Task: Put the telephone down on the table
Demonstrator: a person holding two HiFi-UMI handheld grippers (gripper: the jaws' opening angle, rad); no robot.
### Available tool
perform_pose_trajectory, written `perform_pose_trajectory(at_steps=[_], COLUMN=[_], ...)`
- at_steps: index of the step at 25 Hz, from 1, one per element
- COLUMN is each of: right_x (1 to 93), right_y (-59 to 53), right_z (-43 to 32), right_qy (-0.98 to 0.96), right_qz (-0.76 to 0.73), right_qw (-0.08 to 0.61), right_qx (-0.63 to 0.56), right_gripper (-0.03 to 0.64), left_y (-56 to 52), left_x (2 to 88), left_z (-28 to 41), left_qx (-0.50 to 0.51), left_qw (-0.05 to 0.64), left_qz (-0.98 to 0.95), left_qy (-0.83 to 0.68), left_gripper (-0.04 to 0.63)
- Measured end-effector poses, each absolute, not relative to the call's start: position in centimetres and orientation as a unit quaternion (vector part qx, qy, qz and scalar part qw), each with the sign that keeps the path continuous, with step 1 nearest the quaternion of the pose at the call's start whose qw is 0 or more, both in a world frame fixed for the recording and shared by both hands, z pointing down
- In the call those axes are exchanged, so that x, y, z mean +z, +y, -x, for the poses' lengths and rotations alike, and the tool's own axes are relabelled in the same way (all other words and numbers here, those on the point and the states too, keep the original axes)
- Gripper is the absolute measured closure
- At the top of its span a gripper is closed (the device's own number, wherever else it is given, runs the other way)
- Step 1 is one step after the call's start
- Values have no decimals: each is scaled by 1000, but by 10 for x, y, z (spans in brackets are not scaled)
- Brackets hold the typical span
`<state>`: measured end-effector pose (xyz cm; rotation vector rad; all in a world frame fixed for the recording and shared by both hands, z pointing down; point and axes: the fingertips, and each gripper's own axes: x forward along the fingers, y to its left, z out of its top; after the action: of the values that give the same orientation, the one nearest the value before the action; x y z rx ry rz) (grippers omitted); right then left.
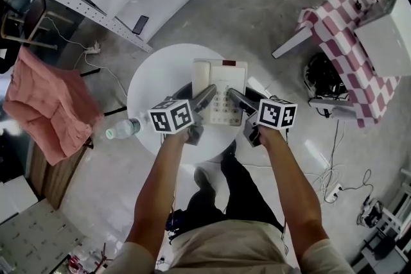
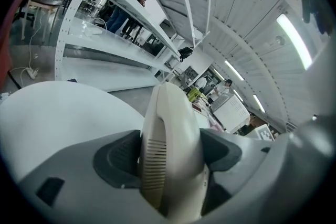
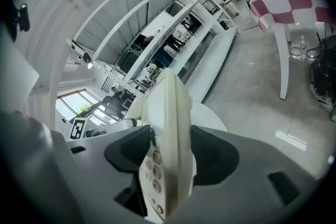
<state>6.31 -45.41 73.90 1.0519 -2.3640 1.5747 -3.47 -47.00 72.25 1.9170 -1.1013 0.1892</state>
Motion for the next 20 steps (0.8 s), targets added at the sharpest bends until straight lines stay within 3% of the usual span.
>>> perform_pose_trajectory(at_steps=[20], right_x=[817], right_y=[-464], right_z=[-66], right_qy=[-764], right_qz=[-364], right_qw=[100], right_qx=[523], right_gripper=[379], left_y=[-480], left_x=[803], left_z=[36], left_qx=[101], left_qw=[488], left_qz=[-735], left_qy=[-459], left_gripper=[253])
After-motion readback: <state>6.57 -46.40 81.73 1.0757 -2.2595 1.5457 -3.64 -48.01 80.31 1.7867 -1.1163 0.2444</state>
